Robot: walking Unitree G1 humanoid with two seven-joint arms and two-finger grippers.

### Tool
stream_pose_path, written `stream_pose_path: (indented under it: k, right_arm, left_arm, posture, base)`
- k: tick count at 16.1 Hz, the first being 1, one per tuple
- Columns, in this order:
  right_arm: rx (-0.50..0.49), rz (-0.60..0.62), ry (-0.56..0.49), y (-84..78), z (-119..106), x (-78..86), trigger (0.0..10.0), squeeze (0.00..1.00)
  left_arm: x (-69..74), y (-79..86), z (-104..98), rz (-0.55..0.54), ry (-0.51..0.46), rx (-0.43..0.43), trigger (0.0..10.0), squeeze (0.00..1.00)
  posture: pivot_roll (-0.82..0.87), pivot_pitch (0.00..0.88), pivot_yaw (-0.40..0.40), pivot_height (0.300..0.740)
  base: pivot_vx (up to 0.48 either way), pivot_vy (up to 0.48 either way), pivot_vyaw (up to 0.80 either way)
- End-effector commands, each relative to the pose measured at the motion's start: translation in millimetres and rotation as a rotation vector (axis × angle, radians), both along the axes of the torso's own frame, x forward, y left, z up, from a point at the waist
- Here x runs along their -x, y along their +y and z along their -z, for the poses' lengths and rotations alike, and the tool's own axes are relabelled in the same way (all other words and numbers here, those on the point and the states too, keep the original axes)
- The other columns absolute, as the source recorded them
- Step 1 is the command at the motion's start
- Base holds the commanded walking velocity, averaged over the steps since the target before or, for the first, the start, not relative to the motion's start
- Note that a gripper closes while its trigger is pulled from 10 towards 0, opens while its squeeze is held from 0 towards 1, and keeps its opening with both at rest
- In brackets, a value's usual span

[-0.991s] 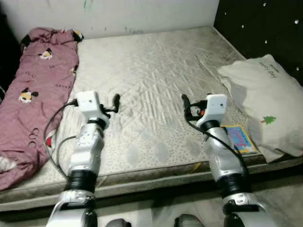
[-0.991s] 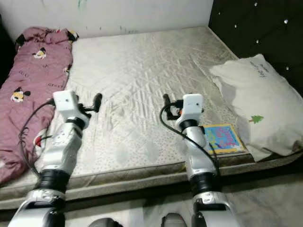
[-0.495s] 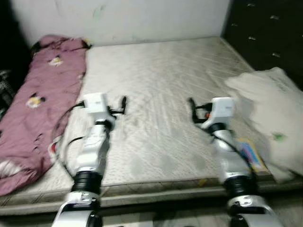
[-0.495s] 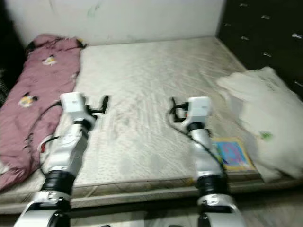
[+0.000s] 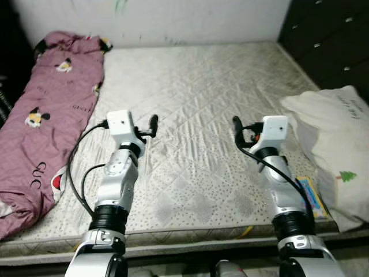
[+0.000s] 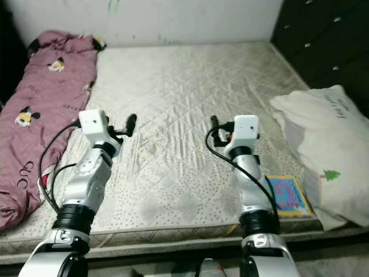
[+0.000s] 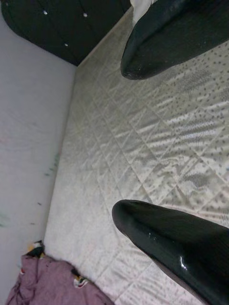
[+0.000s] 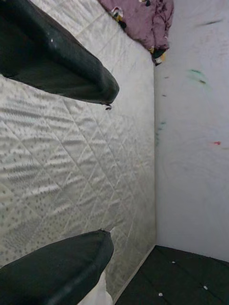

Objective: Clean up the room

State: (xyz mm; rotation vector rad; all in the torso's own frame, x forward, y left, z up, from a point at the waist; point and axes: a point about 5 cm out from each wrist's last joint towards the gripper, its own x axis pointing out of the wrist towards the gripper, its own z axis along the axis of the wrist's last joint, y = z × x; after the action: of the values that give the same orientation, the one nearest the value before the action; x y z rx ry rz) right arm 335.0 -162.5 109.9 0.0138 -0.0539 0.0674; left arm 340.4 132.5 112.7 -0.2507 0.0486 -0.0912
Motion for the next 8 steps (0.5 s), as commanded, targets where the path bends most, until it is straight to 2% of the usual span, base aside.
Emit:
stream_pose_path:
  k: [1,3,8]
  right_arm:
    - [0.0,-0.019,-0.001,6.7,-0.8,-0.3,10.0,0.0]
    - [0.001,-0.021,0.0,6.3,-0.5,-0.1,10.0,0.0]
    - [0.022,-0.033,0.006,7.1,0.0,0.1,10.0,0.0]
  left_arm:
    - [0.6,6.7,1.3,-0.019,0.009,-0.004,10.0,0.0]
    - [0.3,5.9,1.1,-0.019,0.01,-0.002,10.0,0.0]
    - [0.8,4.8,1.8,-0.02,0.011,0.003,10.0,0.0]
  posture:
    - [-0.09,0.0,0.056,0.74]
    - [-0.09,0.0,0.056,0.74]
    - [-0.09,0.0,0.053,0.74]
  base:
    - [0.0,0.48,-0.66]
    - [0.0,0.48,-0.53]
    - [0.0,0.48,0.0]
